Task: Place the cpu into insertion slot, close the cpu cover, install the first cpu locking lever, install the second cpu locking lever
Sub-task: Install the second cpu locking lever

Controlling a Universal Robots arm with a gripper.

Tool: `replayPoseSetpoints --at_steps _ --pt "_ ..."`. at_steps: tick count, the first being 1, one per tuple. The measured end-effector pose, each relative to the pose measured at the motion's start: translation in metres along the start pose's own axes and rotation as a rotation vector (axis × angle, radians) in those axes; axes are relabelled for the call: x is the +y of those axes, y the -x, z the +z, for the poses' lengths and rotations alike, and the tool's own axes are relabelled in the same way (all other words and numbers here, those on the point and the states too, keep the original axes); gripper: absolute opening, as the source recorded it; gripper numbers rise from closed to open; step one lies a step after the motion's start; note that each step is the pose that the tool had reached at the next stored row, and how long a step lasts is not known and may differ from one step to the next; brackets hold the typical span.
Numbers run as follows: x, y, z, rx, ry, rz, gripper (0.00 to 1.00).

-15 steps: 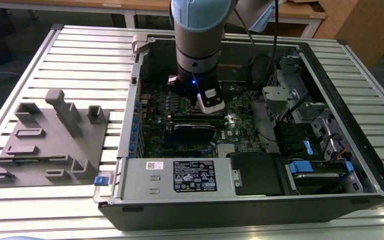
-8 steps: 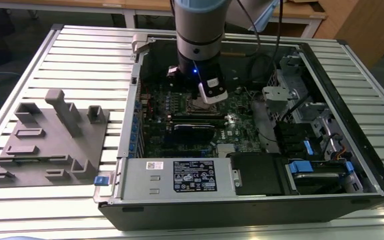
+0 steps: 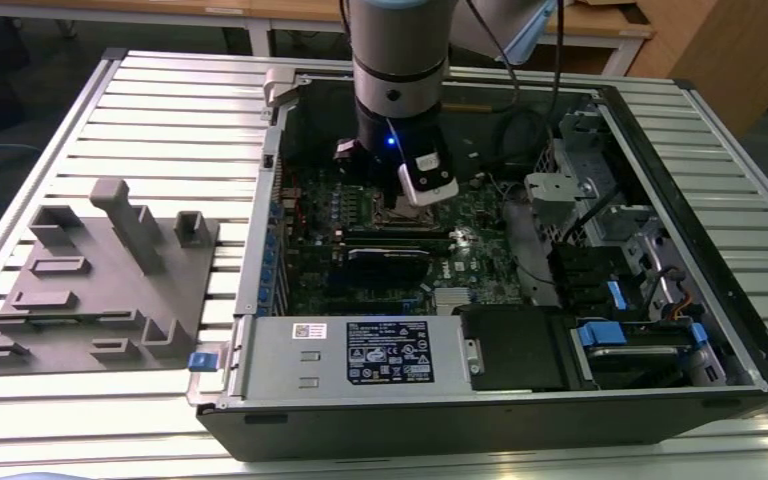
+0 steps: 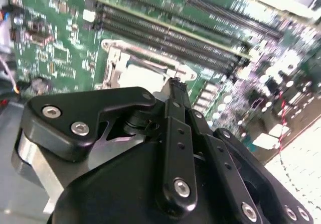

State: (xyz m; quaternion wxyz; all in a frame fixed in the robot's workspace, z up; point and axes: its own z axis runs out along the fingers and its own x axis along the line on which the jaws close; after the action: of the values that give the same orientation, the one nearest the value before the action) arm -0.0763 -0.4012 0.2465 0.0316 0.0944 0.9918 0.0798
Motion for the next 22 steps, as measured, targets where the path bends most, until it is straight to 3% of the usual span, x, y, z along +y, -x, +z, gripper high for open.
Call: replayPoseSetpoints --at_steps 1,2,3,14,22 --pt "0.0000 0.0000 0.0000 -0.0026 -0.0132 -0.001 0.11" --pt "-0.0001 0.0000 0.0003 -0.0081 -0.0425 -0.002 0.11" --pt "-0.0002 0.0000 0.0013 -0.0089 -0.0458 -0.003 0.11" --pt "0.0036 -0.0009 0.0067 -0.0091 -0.0466 -0.003 0.11" --pt "0.0034 -0.0020 0.0212 -0.0090 -0.0468 -0.003 0.11"
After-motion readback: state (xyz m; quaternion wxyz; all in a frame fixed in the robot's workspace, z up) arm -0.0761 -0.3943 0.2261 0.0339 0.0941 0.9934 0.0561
